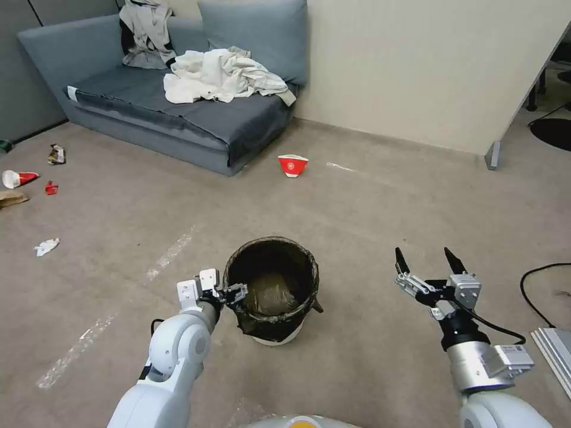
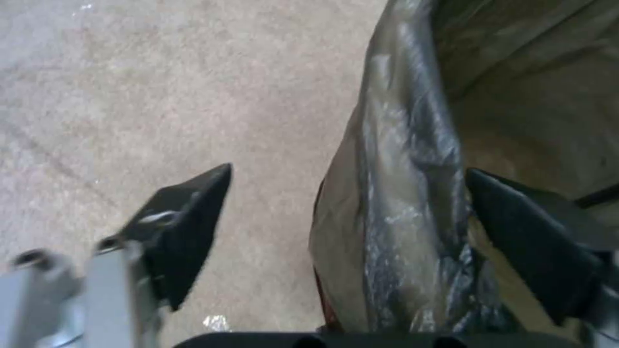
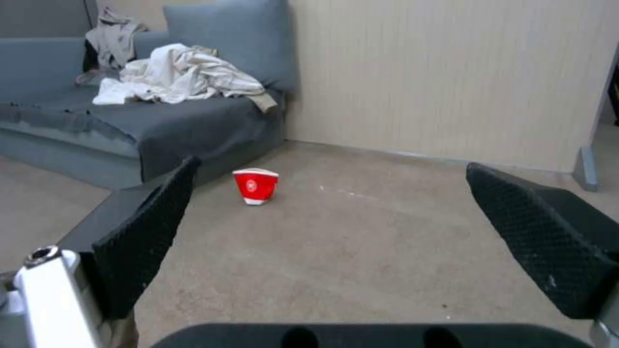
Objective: Pick up the trash can from the floor.
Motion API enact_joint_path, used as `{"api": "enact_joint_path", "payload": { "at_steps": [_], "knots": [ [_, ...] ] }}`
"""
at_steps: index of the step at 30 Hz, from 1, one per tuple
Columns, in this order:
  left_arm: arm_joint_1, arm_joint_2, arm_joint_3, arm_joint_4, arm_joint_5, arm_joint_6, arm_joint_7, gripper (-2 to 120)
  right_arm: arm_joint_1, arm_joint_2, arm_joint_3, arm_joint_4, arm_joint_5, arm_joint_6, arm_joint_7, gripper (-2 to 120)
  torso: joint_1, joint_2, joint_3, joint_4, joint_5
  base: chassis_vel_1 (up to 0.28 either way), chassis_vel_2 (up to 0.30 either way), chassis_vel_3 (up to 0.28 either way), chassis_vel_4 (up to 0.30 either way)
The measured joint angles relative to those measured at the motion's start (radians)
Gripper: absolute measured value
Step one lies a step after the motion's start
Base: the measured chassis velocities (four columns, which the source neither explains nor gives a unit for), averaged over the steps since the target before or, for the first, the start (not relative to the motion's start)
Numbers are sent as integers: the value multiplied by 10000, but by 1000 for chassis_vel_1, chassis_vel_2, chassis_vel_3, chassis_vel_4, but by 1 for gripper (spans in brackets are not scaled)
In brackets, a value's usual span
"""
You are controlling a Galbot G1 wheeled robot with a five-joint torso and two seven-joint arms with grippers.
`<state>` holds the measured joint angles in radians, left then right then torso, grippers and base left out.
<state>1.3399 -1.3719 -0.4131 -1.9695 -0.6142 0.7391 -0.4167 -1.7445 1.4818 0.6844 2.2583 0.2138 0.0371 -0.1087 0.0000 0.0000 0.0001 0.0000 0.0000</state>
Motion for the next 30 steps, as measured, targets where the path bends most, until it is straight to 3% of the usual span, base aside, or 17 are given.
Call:
{"api": "enact_joint_path", "payload": {
  "at_steps": [6, 8, 9, 11, 20, 30],
  "knots": [
    [29, -112, 25, 44, -196, -5, -206, 68, 6, -32, -12, -23, 0, 34, 7, 100, 0, 0, 0, 0, 1, 0, 0, 0, 0],
    [46, -220, 31, 69, -226, -19, -256, 49, 9, -57, -31, -65, 0, 77, 9, 100, 0, 0, 0, 0, 1, 0, 0, 0, 0],
    [46, -220, 31, 69, -226, -19, -256, 49, 9, -57, -31, -65, 0, 77, 9, 100, 0, 0, 0, 0, 1, 0, 0, 0, 0],
    [48, -294, 31, 87, -227, -37, -299, 35, 8, -75, -41, -104, 1, 125, 10, 100, 0, 0, -1, 0, 1, 0, 0, 0, 0],
    [79, -394, -5, 82, -249, -151, -335, 5, 34, -110, -74, -164, 13, 151, 10, 100, 0, 0, 0, 0, 0, 0, 0, 0, 0],
    [52, -447, -80, -89, -390, -295, -459, 1, 41, -135, -88, -180, 15, 153, 16, 100, 0, 0, 0, 0, 0, 0, 0, 0, 0]
  ]
}}
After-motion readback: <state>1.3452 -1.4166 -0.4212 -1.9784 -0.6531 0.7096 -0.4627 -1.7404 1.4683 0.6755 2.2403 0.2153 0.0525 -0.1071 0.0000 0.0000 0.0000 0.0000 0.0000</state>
